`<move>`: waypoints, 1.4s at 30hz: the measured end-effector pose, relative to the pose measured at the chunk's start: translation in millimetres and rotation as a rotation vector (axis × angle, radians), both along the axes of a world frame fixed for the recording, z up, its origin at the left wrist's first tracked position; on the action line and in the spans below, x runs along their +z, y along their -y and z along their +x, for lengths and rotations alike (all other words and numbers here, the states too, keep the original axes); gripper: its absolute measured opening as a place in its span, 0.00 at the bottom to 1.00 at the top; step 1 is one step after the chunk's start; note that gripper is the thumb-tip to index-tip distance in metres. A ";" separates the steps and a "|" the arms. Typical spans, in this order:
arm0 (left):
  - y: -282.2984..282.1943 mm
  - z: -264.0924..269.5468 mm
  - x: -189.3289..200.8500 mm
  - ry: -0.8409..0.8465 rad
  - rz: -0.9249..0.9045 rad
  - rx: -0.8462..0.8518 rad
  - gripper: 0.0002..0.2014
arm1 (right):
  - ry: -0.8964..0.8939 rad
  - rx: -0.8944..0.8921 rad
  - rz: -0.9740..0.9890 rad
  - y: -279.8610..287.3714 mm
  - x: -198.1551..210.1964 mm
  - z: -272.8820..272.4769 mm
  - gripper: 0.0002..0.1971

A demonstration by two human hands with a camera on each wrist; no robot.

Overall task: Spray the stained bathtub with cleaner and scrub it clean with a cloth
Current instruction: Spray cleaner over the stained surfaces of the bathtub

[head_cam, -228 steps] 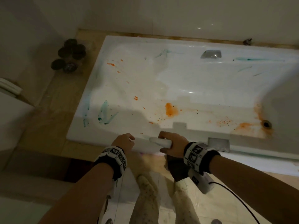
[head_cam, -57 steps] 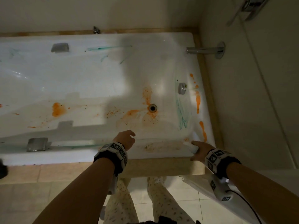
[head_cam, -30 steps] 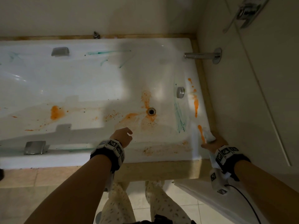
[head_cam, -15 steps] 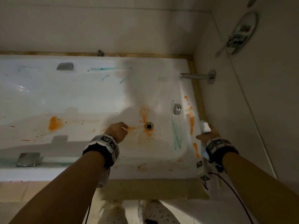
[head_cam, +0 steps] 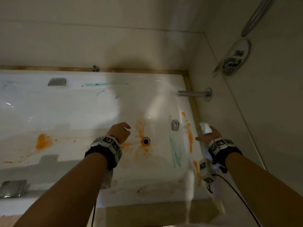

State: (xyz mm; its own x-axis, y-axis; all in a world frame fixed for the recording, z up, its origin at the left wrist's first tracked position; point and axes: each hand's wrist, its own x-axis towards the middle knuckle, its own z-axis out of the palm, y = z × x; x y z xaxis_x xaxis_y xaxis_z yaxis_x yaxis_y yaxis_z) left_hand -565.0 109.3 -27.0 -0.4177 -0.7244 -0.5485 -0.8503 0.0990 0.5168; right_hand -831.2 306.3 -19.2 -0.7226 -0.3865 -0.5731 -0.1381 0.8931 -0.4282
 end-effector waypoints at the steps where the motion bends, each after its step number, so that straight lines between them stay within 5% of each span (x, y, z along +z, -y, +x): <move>1: 5.0 -2.2 1.4 -0.001 -0.005 -0.008 0.15 | 0.002 0.027 0.000 4.9 2.0 1.2 0.35; 13: 61.4 -38.0 5.4 -0.002 0.036 -0.114 0.16 | -0.046 -0.015 0.047 72.8 25.4 -4.8 0.37; 24: 123.8 -82.9 -30.8 0.056 0.072 -0.197 0.17 | -0.020 -0.061 -0.207 213.2 48.2 -53.3 0.30; 36: 187.5 -81.3 -49.3 0.090 0.027 -0.145 0.17 | -0.079 -0.011 -0.009 295.9 35.2 -109.2 0.46; 42: 188.3 -73.2 -56.4 0.114 0.030 -0.165 0.17 | -0.091 -0.006 0.044 311.3 29.4 -109.5 0.39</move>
State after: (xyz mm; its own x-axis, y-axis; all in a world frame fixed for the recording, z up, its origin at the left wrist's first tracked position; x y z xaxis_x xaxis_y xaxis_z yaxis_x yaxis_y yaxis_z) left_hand -638.2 -79.0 -83.4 -0.4637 -0.6340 -0.6189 -0.8768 0.2281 0.4233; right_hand -940.8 -5.0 10.2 -0.7748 -0.3577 -0.5212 -0.1689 0.9117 -0.3745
